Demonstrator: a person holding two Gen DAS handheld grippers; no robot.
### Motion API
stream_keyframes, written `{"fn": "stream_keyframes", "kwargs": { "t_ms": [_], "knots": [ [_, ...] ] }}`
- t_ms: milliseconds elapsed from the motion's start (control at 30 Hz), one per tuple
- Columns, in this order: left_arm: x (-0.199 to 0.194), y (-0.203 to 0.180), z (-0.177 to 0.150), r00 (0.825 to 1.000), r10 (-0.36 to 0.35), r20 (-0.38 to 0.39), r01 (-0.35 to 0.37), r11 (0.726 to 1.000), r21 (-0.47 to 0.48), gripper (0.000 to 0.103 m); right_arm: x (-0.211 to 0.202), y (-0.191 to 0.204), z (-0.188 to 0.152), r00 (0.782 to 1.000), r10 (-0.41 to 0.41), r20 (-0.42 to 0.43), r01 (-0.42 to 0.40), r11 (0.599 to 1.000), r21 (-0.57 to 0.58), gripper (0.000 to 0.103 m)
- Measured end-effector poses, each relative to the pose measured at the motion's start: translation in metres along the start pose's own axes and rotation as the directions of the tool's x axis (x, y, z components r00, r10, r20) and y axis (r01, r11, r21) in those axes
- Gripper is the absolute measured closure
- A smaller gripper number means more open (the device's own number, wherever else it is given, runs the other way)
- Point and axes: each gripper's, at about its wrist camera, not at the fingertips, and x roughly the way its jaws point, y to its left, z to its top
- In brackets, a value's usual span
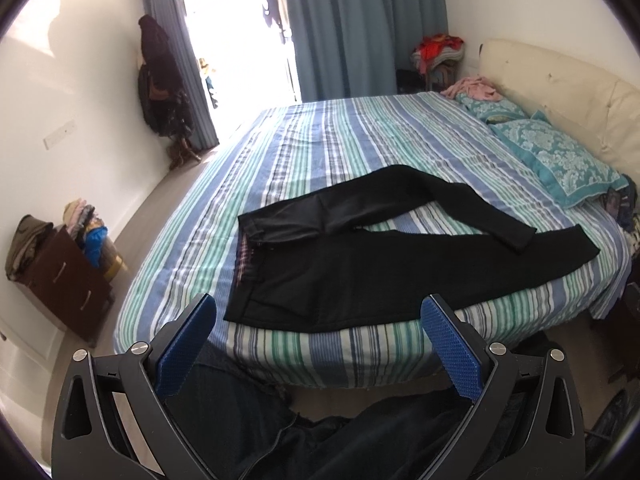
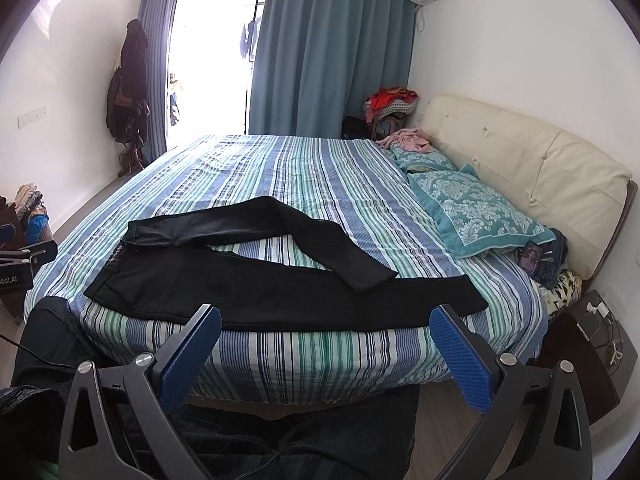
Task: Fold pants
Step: 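Move the right tool to the folded-back trouser leg and close on it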
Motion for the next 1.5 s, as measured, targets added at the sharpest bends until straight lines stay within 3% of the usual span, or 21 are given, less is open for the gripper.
{"fn": "stream_keyframes", "kwargs": {
  "t_ms": [267,367,633,1033,1100,1167,1233,1300,1333,1367,1400,1433,1500],
  "knots": [
    [0.016,-0.002,0.031,0.996,-0.082,-0.019,0.081,0.996,-0.045,0.001,-0.001,0.014,0.014,0.993,0.051,0.109,-0.047,0.998,-0.032,0.000],
    [0.022,-0.002,0.030,0.997,-0.080,-0.024,0.079,0.996,-0.049,0.001,0.011,0.016,0.012,0.996,0.059,0.063,-0.058,0.998,-0.017,0.000],
    [0.056,0.006,0.016,0.988,-0.092,-0.125,0.080,0.992,-0.101,0.001,0.035,0.028,0.001,0.995,0.093,-0.038,-0.095,0.994,-0.049,0.000],
    [0.074,0.014,0.013,0.981,-0.098,-0.170,0.070,0.984,-0.163,0.001,0.054,0.037,-0.002,0.985,0.141,-0.096,-0.150,0.985,-0.088,0.000],
    [0.077,0.014,0.014,0.980,-0.088,-0.176,0.060,0.985,-0.160,0.001,0.054,0.028,0.000,0.984,0.172,-0.052,-0.175,0.982,-0.065,0.000],
    [0.079,0.014,0.014,0.980,-0.076,-0.183,0.048,0.987,-0.155,0.001,0.048,0.008,0.007,0.985,0.162,0.066,-0.161,0.987,-0.012,0.000],
    [0.084,0.014,0.015,0.979,-0.063,-0.193,0.034,0.988,-0.152,0.001,0.044,-0.020,0.012,0.965,0.108,0.238,-0.115,0.993,0.015,0.000],
    [0.091,0.012,0.015,0.976,-0.057,-0.210,0.025,0.989,-0.149,0.001,0.067,-0.046,0.013,0.947,0.052,0.316,-0.053,0.999,-0.006,0.000],
    [0.096,0.011,0.015,0.974,-0.055,-0.220,0.023,0.989,-0.146,0.001,0.095,-0.058,0.014,0.965,0.018,0.263,-0.014,1.000,-0.016,0.000],
    [0.100,0.011,0.015,0.972,-0.053,-0.230,0.021,0.990,-0.141,0.001,0.135,-0.067,0.014,0.995,-0.007,0.100,0.012,0.999,-0.049,0.000],
    [0.103,0.010,0.015,0.970,-0.048,-0.239,0.015,0.991,-0.136,0.001,0.176,-0.074,0.010,0.998,-0.013,-0.059,0.008,0.996,-0.088,0.000],
    [0.107,0.009,0.015,0.968,-0.038,-0.247,0.006,0.991,-0.132,0.001,0.207,-0.080,0.001,0.991,-0.008,-0.136,-0.007,0.994,-0.107,0.000],
    [0.114,0.009,0.016,0.964,-0.015,-0.265,-0.019,0.992,-0.126,0.001,0.249,-0.086,-0.014,0.983,0.041,-0.180,-0.067,0.987,-0.143,0.000]
  ]
}}
